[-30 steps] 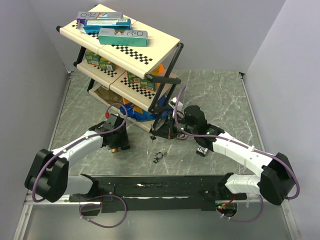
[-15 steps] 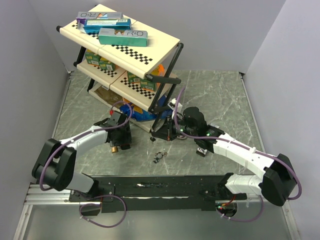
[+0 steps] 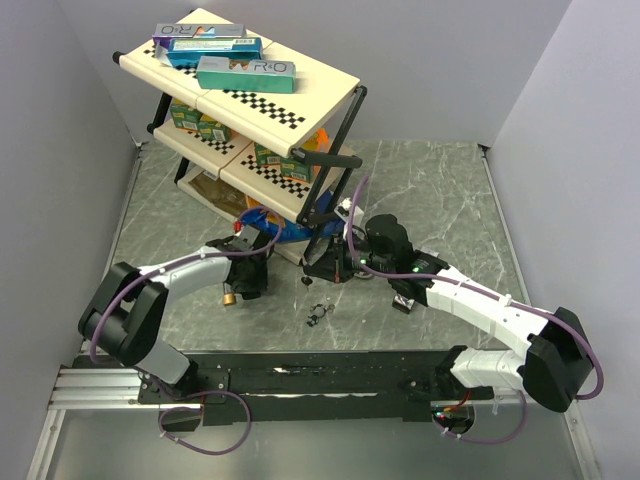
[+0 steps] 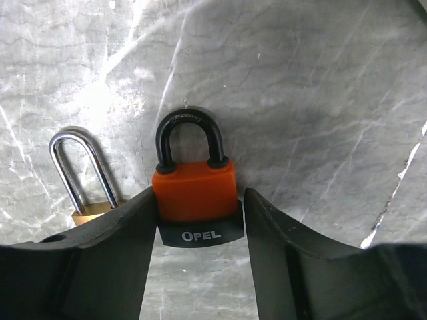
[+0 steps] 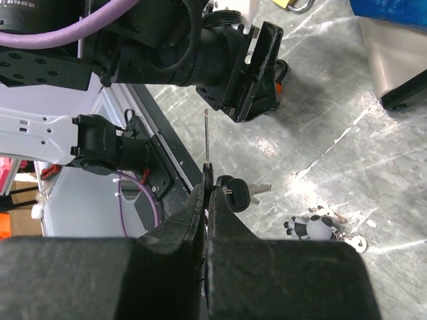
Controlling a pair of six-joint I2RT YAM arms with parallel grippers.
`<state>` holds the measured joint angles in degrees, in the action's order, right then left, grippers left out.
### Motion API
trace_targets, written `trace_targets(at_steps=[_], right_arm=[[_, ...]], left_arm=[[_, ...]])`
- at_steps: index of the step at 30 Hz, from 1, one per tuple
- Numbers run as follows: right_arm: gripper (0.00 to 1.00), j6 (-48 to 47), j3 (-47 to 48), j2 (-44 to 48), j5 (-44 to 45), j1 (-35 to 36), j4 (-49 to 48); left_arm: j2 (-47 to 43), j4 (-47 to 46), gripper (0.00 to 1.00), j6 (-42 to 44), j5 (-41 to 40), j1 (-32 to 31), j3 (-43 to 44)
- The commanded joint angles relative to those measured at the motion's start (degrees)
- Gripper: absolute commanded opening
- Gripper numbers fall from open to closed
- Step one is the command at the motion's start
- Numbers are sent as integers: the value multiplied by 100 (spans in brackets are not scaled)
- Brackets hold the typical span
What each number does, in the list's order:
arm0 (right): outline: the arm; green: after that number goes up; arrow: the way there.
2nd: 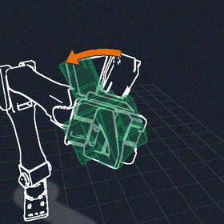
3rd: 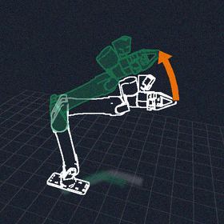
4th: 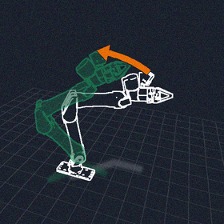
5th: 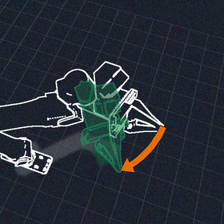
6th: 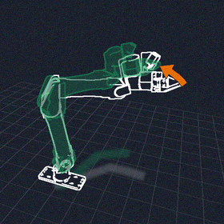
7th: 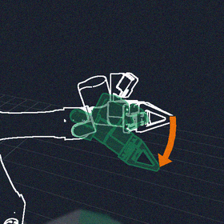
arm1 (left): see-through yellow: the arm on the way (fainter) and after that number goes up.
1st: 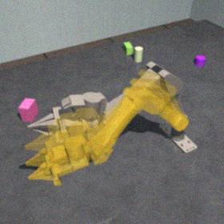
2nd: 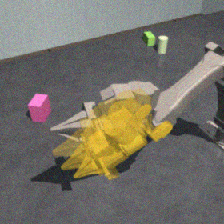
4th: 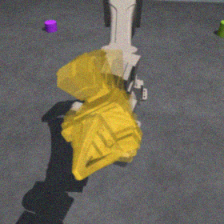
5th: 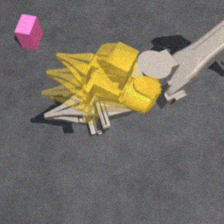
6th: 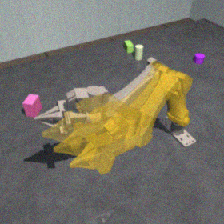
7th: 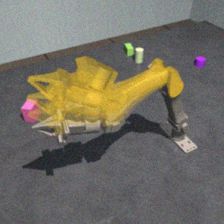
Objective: Unlock with the key
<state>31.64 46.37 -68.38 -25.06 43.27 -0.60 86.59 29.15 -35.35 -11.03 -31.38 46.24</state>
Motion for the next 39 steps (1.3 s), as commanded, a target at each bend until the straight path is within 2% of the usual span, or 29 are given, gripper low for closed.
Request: trace_targets(at_steps=[1,4,9,10,11,12,18,27,39], right_arm=[[0,-96,162,0,-25,42,-46],[0,-140,197,-26,-34,50,-19],[0,-193,267,-61,-8,42,34],[0,-210,285,-61,-8,42,34],[0,-219,294,-88,-8,42,34],[0,-228,320,-88,1,50,34],[0,-386,487,-228,106,156,341],[0,-668,847,-509,352,516,719],[0,-615,1646,-1204,432,982,1010]], left_arm=[[279,223,57,2,-207,-88,184],[411,276,57,-7,-198,-88,201],[491,232,45,-51,48,-79,201],[499,241,41,-59,83,-79,210],[482,232,31,-68,101,-79,219],[491,232,26,-86,179,-79,262],[315,284,1,-147,426,-44,517],[-633,329,1,-437,821,333,579],[-2435,205,1,-1333,1770,1362,386]])
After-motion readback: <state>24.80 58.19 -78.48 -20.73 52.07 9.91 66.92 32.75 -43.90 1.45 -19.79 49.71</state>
